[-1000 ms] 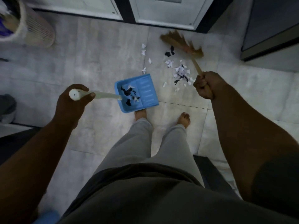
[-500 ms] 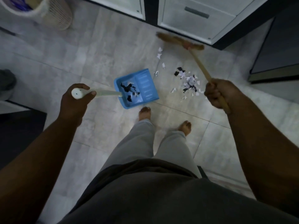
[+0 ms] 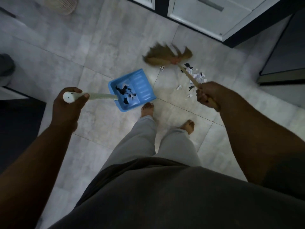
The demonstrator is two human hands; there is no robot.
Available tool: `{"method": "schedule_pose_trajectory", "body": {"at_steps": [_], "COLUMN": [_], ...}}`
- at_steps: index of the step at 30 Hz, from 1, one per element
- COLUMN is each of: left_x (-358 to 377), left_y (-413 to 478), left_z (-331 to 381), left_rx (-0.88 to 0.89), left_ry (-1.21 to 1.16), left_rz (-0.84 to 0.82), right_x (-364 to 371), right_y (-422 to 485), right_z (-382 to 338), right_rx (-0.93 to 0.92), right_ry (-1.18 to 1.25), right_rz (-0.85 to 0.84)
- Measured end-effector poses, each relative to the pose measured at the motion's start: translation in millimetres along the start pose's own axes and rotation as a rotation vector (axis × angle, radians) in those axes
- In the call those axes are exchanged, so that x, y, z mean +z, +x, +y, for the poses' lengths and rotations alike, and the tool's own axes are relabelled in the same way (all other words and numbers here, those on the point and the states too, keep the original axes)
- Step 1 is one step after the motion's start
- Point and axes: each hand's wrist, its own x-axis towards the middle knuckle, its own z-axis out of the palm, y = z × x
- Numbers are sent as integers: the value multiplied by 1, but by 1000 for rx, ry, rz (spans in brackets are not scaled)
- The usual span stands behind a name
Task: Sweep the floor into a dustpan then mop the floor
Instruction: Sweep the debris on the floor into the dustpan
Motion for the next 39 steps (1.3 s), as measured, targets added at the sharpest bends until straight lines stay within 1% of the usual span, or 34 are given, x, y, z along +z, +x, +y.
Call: {"method": "schedule_pose_trajectory", "body": {"at_steps": [2, 4, 7, 9, 12, 18, 21, 25, 29, 32, 35, 39], "left_x": [7, 16, 31, 45, 67, 110, 134, 156, 176, 185, 187, 195], "left_y": [-8, -16, -27, -34, -38, -34, -30, -25, -17, -12, -5, 3], "left_z": [3, 8, 13, 18, 25, 37, 41, 46, 45, 43, 42, 40], "left_rx": [20, 14, 5, 34, 37, 22, 36, 146, 199, 241, 277, 280], "left_ry": [-11, -10, -4, 5, -11, -9, 6, 93, 242, 249, 277, 303], "left_rz": [-8, -13, -14, -42, -64, -134, -173, -270, -259, -251, -279, -279], "right_x": [-25, -53, -94, -125, -164, -208, -215, -209, -194, -181, -163, -153], "right_y": [-11, -22, -42, -60, -87, -112, -101, -78, -53, -41, -37, -45], "right_z": [25, 50, 77, 92, 114, 149, 156, 149, 136, 135, 146, 168], "right_rx": [13, -13, -33, -12, 7, -59, -81, -100, -104, -62, -29, -8], "right_ry": [-126, -219, -240, -158, 19, 383, 511, 700, 803, 802, 748, 654], "right_rz": [88, 183, 261, 254, 187, 26, -5, -27, -8, -2, 10, -42]}}
